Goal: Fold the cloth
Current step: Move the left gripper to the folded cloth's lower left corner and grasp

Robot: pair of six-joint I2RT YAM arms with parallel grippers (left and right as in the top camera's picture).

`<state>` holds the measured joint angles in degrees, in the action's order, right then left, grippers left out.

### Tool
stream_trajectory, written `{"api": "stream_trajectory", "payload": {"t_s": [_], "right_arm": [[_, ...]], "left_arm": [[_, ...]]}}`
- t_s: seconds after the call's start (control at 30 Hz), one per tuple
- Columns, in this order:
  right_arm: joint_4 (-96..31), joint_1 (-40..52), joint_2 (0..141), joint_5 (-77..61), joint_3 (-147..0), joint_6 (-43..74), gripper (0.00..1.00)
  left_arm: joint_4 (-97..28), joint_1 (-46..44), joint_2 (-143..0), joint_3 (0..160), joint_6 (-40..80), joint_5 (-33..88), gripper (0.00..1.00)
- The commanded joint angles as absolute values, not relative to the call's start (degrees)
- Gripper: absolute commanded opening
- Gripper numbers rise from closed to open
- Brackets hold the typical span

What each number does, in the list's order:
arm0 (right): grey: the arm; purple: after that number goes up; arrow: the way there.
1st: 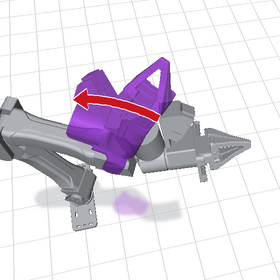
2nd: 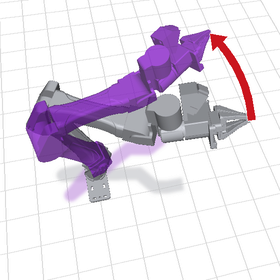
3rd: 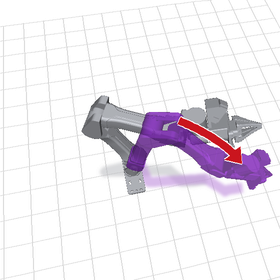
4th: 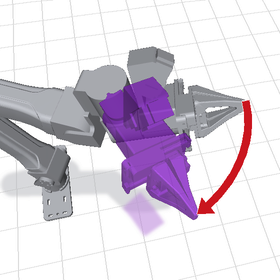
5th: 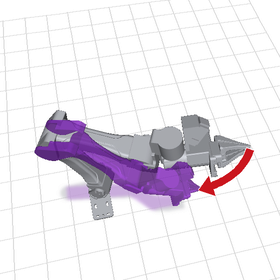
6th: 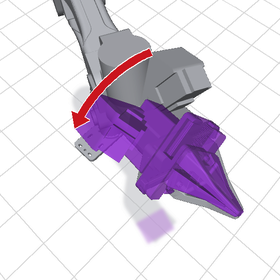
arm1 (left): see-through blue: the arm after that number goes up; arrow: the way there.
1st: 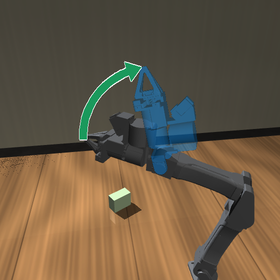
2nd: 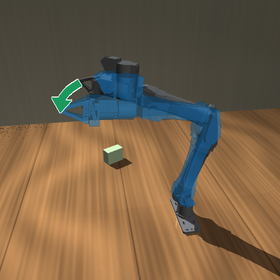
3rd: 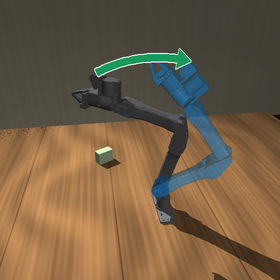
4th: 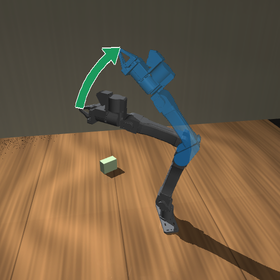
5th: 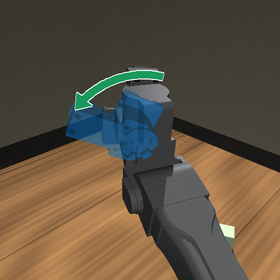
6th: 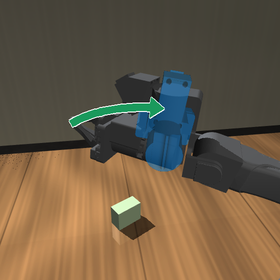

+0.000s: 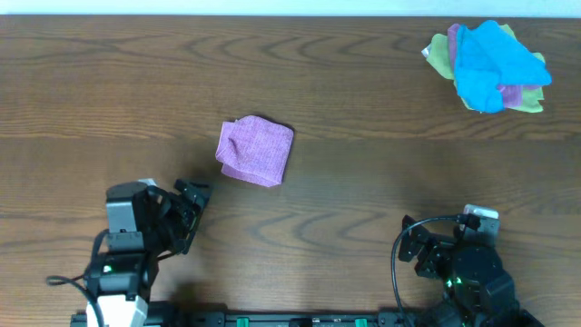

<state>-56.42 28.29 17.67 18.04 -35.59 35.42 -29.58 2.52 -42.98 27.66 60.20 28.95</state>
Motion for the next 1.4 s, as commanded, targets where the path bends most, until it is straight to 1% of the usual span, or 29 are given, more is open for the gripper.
{"api": "stream_trajectory", "payload": {"t_s": [0.0,0.07,0.27,0.53,0.8,0.97,1.37], "right_arm": [[-56.60,27.66,17.52,19.07,-35.44,36.18,0.99],[-56.60,27.66,17.52,19.07,-35.44,36.18,0.99],[-56.60,27.66,17.52,19.07,-35.44,36.18,0.99],[-56.60,27.66,17.52,19.07,-35.44,36.18,0.99],[-56.60,27.66,17.52,19.07,-35.44,36.18,0.99],[-56.60,27.66,17.52,19.07,-35.44,36.18,0.99],[-56.60,27.66,17.52,19.07,-35.44,36.18,0.99]], "left_arm": [[-23.81,2.55,-42.76,23.97,66.50,30.81,0.95],[-19.92,2.55,-43.40,22.02,67.72,30.22,0.95],[-14.17,2.04,-49.69,20.69,69.06,28.32,0.95],[3.66,-4.54,-66.78,20.71,69.47,27.68,0.95],[10.61,-5.30,-75.07,20.73,69.43,26.76,0.95],[15.29,-5.30,-78.41,20.73,69.45,26.02,0.95],[21.87,-5.34,-84.31,20.80,69.49,24.88,0.95]]}}
